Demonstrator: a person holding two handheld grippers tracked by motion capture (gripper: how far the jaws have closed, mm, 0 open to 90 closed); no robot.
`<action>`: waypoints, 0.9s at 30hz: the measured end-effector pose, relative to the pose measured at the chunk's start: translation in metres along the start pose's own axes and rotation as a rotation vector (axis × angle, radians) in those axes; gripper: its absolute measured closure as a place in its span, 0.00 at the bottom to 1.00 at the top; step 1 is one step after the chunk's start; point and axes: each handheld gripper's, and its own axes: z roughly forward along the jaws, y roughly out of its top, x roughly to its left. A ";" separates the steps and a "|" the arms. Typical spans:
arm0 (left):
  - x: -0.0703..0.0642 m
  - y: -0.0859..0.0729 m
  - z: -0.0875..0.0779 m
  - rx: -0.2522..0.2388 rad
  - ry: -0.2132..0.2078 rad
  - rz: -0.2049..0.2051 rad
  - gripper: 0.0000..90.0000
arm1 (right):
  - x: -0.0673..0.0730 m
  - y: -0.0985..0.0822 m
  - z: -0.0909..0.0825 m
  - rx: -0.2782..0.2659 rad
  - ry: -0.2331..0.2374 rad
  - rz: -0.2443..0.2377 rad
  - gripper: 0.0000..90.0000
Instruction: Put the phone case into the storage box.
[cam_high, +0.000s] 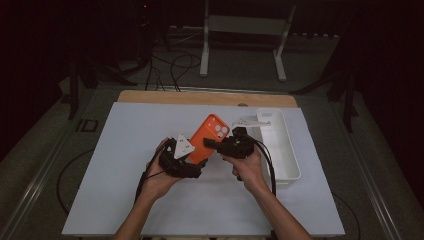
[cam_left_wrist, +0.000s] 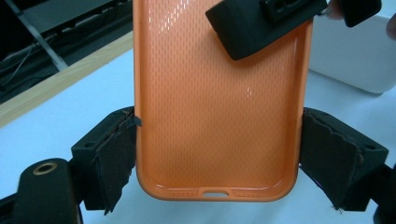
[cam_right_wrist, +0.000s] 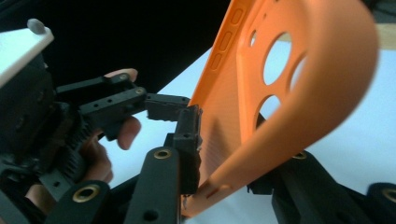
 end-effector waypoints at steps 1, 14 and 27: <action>-0.001 0.000 0.000 -0.003 -0.006 -0.001 0.18 | 0.000 0.000 0.001 0.006 0.008 0.002 0.82; -0.006 0.001 0.006 0.013 -0.010 0.004 0.17 | 0.013 0.000 0.004 0.048 -0.045 -0.076 0.98; 0.003 0.000 0.001 -0.007 -0.039 -0.044 0.12 | 0.015 0.000 0.000 0.070 -0.084 -0.155 0.98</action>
